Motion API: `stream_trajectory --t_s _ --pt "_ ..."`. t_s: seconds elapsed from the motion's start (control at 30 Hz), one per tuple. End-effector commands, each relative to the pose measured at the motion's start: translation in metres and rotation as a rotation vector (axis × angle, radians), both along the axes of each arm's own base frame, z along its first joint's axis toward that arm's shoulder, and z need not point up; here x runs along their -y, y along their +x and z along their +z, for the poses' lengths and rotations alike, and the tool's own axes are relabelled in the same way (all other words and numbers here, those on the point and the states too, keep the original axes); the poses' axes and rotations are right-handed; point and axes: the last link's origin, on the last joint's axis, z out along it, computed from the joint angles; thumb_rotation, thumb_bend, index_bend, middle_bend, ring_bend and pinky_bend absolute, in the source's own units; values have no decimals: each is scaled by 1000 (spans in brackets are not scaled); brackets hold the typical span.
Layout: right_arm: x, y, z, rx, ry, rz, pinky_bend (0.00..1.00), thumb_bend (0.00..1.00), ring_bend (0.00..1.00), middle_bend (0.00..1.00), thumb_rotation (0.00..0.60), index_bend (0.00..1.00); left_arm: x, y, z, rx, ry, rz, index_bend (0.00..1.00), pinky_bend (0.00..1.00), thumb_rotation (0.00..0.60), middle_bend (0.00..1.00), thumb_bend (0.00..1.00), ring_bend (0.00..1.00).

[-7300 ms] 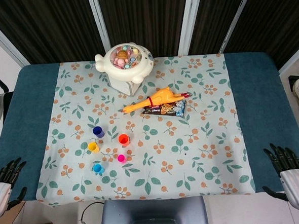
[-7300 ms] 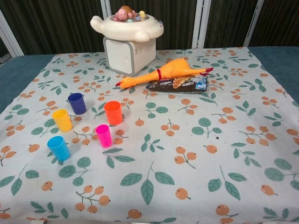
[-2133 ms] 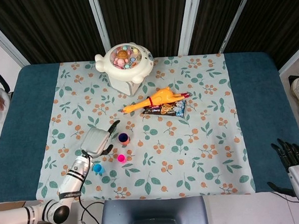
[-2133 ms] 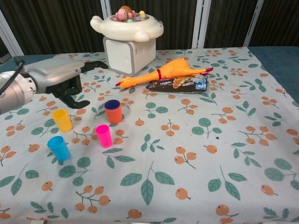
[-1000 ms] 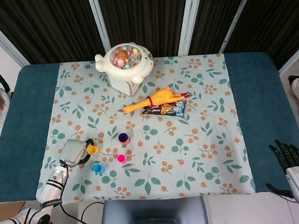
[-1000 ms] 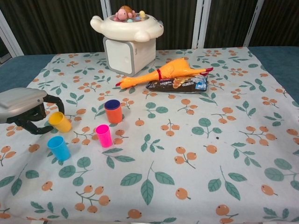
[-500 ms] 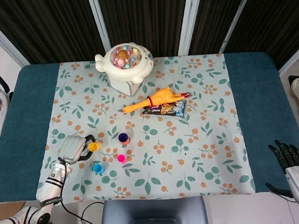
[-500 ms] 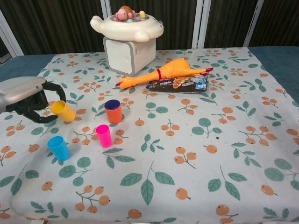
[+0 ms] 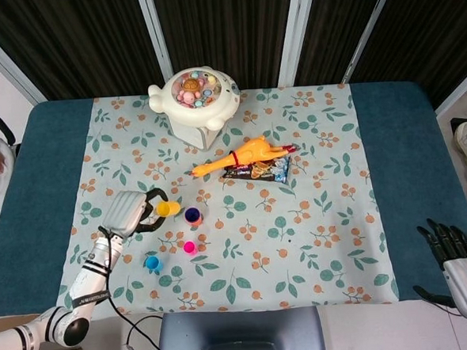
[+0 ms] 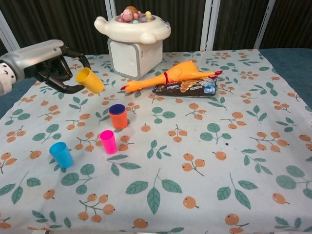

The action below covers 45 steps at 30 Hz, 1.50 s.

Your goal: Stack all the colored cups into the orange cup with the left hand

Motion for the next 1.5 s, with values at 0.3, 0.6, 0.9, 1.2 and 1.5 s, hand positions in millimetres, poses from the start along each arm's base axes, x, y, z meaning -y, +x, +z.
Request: stream_trajectory --t_s 0.3,0.6,0.9,1.2,1.5 --pt "1 0 1 3 3 -2 0 212 0 0 600 0 -12 37 -37 -19 -30 18 560 1000 600 1000 317 1000" --pt "0 0 4 14 -3 3 0 213 0 0 600 0 -9 38 -52 -72 -43 20 557 1000 600 1000 319 1000" --pt "-2 -1 6 20 -8 6 0 213 0 0 600 0 -9 32 -59 -119 -40 20 554 1000 600 1000 324 1000" --pt "-1 0 6 20 -9 6 0 212 0 0 600 0 -9 26 -60 -149 -59 27 359 1000 600 1000 338 1000" --pt "-1 -1 6 14 -9 5 0 213 0 0 600 0 -5 27 -51 -133 -62 19 0 1000 600 1000 336 1000"
